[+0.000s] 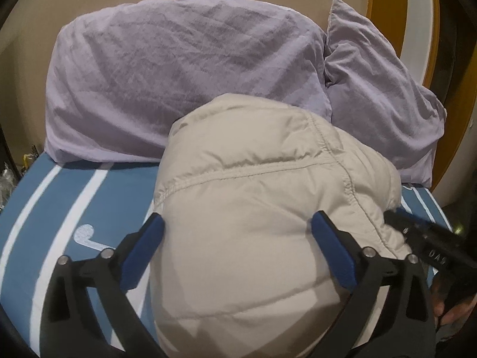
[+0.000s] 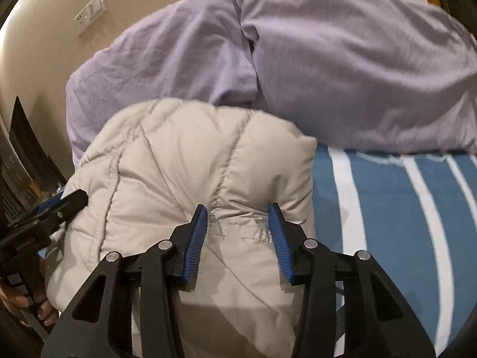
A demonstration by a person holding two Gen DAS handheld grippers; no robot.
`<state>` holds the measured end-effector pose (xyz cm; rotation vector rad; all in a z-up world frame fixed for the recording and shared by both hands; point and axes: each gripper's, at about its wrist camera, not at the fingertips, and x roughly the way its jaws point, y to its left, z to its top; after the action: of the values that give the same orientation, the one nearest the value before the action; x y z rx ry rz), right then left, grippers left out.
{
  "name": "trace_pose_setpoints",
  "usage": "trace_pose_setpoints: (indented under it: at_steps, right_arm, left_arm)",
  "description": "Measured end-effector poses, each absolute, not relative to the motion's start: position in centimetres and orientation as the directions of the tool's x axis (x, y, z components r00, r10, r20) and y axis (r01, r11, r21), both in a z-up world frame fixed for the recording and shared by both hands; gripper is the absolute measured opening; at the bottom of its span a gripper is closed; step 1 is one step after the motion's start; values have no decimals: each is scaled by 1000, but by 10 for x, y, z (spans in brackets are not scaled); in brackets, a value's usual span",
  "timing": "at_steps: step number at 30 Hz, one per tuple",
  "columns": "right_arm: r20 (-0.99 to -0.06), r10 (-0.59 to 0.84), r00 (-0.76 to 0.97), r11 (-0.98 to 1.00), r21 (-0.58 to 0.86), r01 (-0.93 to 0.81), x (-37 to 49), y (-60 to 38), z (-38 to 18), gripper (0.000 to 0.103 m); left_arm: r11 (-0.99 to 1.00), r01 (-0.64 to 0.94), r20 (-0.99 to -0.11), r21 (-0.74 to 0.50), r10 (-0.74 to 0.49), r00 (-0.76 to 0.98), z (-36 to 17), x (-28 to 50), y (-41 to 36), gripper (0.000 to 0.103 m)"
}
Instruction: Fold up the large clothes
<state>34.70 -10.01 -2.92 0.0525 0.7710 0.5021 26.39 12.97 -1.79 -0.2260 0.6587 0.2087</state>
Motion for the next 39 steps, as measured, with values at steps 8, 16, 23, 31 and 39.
trace_pose_setpoints:
  at_steps: [8,16,23,31,39]
  right_arm:
    - [-668,415,618,895,179,-408,327,-101,-20,55]
    - [-689,418,593,888,172,-426,272,-119,-1,97]
    - [-718,406,565,870,114,-480,211,-123,6,102]
    - [-738,419,529,864,145,-482,170,-130,14,102]
    - [-751,410,517,862,134,-489,152,-129,17,102]
  left_arm:
    - [942,-266,-642,-204,77,763,-13,241,129,101]
    - [957,-249,-672,-151,85,736,-6,181,113,101]
    - [951,-259,-714,-167,64,697,-10,129,106,101]
    - [950,-239,-714,-200,26,700,-9,86,91,101]
    - [948,-216,-708,-235,-15,706,-3,68,79,101]
